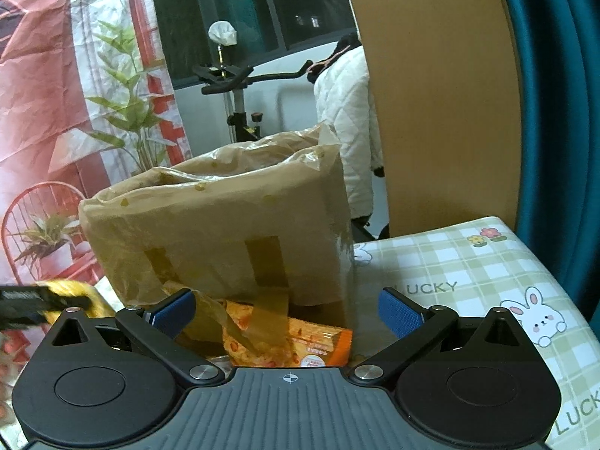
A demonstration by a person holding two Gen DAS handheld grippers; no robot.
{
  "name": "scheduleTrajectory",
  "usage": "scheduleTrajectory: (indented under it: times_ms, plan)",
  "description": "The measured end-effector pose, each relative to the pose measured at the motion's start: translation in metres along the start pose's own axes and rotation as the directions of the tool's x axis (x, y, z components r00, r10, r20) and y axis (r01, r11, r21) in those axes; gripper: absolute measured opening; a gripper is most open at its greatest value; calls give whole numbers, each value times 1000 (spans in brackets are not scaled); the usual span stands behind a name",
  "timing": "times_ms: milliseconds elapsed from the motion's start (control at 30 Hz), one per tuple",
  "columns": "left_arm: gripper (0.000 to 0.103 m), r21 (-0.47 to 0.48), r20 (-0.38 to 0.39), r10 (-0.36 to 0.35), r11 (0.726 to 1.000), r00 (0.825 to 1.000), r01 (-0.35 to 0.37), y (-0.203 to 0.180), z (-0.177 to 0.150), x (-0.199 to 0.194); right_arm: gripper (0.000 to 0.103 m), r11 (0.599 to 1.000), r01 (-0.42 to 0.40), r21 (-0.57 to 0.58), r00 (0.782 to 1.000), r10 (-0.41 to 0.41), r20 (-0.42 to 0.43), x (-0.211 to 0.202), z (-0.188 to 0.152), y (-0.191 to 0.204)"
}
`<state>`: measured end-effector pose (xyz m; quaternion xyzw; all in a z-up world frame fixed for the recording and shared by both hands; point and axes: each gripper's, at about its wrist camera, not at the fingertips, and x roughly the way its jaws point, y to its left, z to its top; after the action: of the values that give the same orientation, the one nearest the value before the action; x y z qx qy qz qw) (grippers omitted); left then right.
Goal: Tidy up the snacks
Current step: 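Grasp the orange chip bag beside the box with the left tool, then drop the orange chip bag into the box with the left tool, then lower both tools back to the snack pile in front of the box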
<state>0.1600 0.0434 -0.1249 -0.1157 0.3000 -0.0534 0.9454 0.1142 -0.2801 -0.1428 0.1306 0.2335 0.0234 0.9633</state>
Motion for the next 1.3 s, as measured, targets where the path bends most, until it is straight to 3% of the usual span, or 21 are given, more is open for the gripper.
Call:
scheduleTrajectory:
  times_ms: [100,200,367,433,600,667,767,1100,1300]
  plan:
    - [63,22,128,46,999,991,-49,-1,18,-39,103,1000,-10,2,1000,10,5,0,1,1]
    - [63,24,262,55,998,963,-63,-8,41,-71,103,1000,-13,15,1000,13,8,0,2,1]
    - [63,94,325,-62,995,944,33,-46,87,-71,103,999,-15,45,1000,14,14,-1,3,-5]
    - [64,143,320,-113,987,941,70,-66,99,-55,103,999,-11,50,1000,10,26,-4,2,-6]
    - [68,203,229,-198,967,953,152,-104,107,7,103,998,20,54,999,-22,30,-9,4,-11]
    - [80,209,180,-207,963,962,168,-111,104,31,103,998,31,56,999,-33,32,-10,6,-15]
    - [88,211,141,-200,963,970,168,-110,96,48,103,997,46,57,998,-48,33,-13,5,-19]
    - [89,202,133,-205,963,970,176,-59,69,-7,103,997,64,33,998,-64,-6,-11,-6,-24]
    - [93,210,54,-215,957,975,199,-39,28,-23,102,998,66,-17,997,-67,-47,-10,-19,-18]
